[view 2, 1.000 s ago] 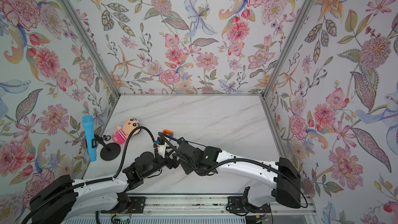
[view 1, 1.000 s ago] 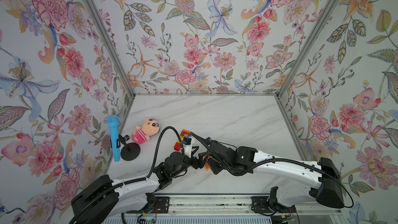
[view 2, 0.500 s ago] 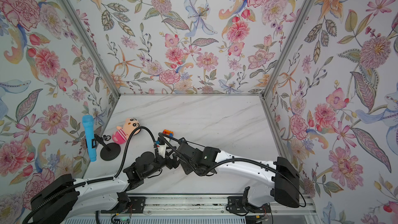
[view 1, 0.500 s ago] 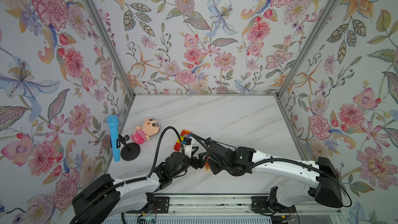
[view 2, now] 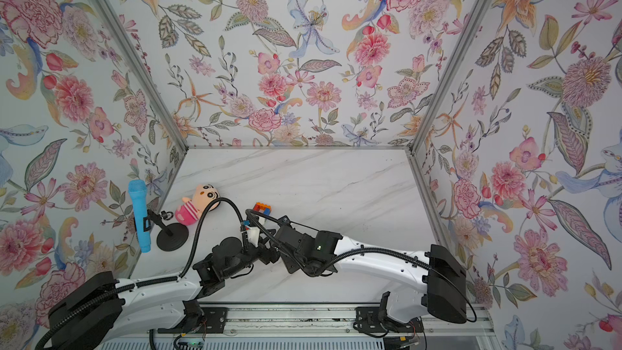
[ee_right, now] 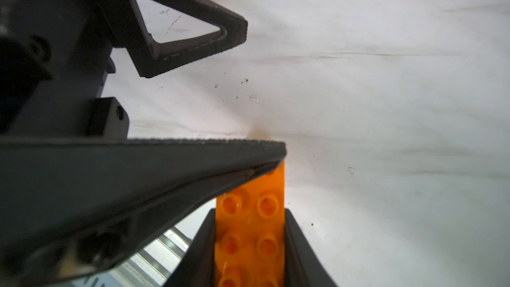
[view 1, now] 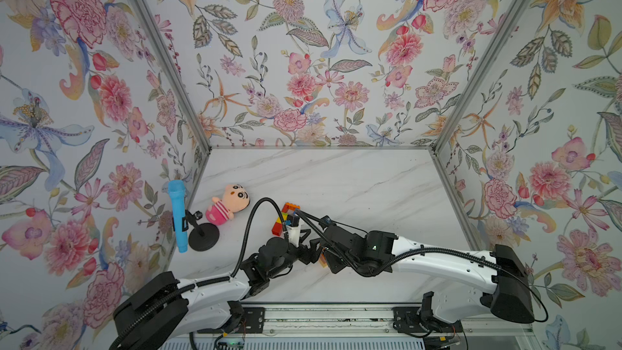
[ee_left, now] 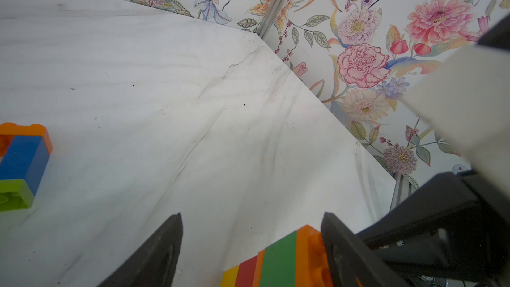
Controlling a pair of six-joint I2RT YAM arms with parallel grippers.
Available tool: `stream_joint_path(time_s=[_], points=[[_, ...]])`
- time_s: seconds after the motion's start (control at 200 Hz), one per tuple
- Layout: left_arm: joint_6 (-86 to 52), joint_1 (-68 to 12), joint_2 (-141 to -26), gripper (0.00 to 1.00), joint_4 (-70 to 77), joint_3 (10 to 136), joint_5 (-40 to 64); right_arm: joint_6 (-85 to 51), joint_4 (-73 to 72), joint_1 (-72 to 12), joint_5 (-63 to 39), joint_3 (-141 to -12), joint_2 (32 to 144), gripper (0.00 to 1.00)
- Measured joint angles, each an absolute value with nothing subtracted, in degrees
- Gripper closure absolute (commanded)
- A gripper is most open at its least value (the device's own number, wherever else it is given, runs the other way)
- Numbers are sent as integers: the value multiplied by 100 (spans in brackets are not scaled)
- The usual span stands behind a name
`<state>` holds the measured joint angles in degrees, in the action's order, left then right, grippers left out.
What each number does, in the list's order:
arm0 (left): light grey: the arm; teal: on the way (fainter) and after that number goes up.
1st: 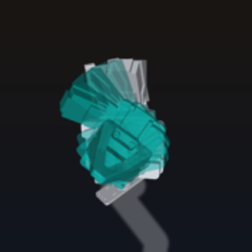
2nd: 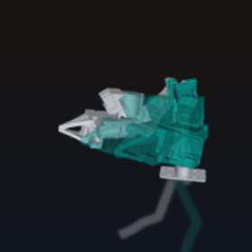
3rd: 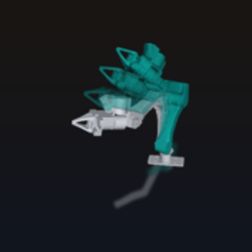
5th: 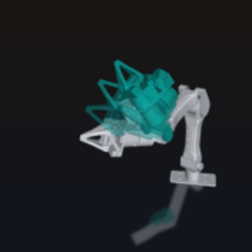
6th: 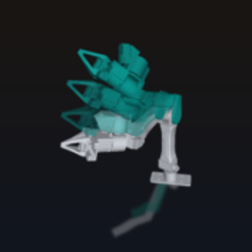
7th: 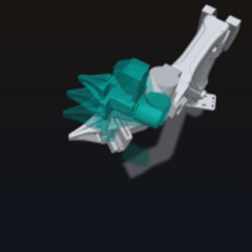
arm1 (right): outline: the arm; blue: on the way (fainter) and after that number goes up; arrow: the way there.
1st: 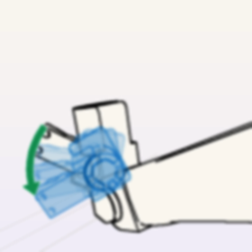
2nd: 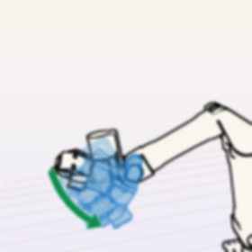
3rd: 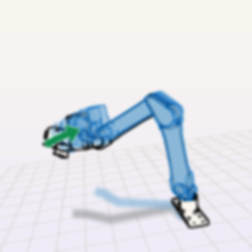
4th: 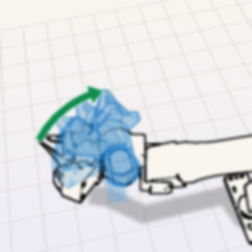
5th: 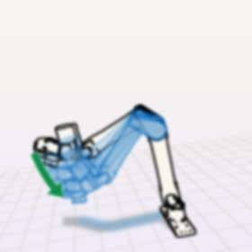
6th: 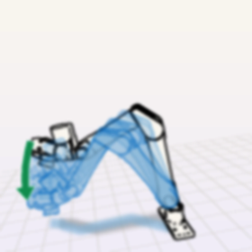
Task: Assemble the letter p with lego
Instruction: Assemble the lego brick with the lego brick.
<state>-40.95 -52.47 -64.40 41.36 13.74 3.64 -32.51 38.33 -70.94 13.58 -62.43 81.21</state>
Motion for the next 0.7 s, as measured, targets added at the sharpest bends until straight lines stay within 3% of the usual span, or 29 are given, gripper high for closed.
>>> stream_joint_path(time_s=[0.701], points=[[-4045, -5247, -5813, 16, 3835, 1133, -132, -3350, 3924, -7074, 1284, -6270, 8132, 81]])
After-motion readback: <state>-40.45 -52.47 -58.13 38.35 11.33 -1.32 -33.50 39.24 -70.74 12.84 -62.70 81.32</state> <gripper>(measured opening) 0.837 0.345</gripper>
